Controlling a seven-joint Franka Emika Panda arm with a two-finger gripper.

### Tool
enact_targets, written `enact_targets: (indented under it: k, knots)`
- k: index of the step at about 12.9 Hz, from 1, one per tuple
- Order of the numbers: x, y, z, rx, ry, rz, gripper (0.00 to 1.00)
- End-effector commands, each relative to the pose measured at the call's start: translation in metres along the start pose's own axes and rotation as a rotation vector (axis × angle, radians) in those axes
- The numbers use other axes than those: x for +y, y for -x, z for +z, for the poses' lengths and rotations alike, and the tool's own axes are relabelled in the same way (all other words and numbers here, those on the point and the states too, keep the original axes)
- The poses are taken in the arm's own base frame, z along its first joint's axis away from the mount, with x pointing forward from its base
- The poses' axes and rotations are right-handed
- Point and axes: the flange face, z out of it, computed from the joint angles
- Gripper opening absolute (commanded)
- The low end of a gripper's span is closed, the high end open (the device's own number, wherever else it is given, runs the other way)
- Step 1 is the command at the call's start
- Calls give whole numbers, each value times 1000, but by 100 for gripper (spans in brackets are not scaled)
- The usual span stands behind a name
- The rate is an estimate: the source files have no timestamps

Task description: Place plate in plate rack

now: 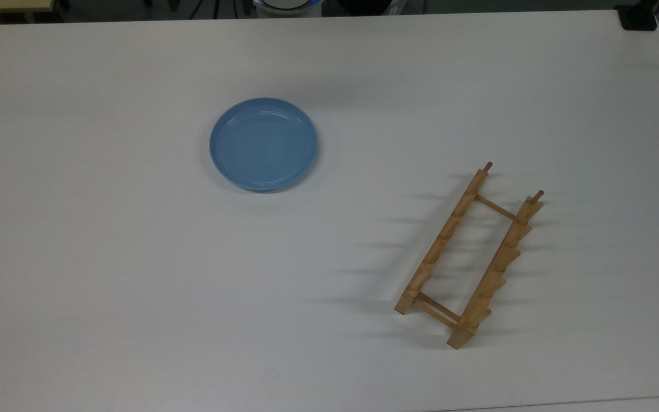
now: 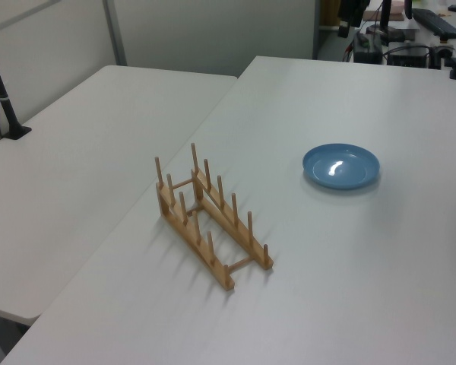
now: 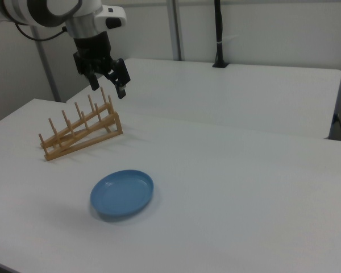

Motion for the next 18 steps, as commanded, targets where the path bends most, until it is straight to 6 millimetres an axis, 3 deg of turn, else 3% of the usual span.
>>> enact_targets:
  k: [1, 8, 12, 13, 15, 18]
  knots:
    - [-5, 0, 5, 3, -6, -19, 100]
    - [-7, 1, 5, -8, 0, -45, 100]
    - [4, 9, 16, -66, 14, -218, 100]
    - [15, 13, 23, -100, 24, -258, 100]
    - [28, 17, 57, -160, 58, -277, 100]
    - [49, 17, 136, -128, 101, -267, 100]
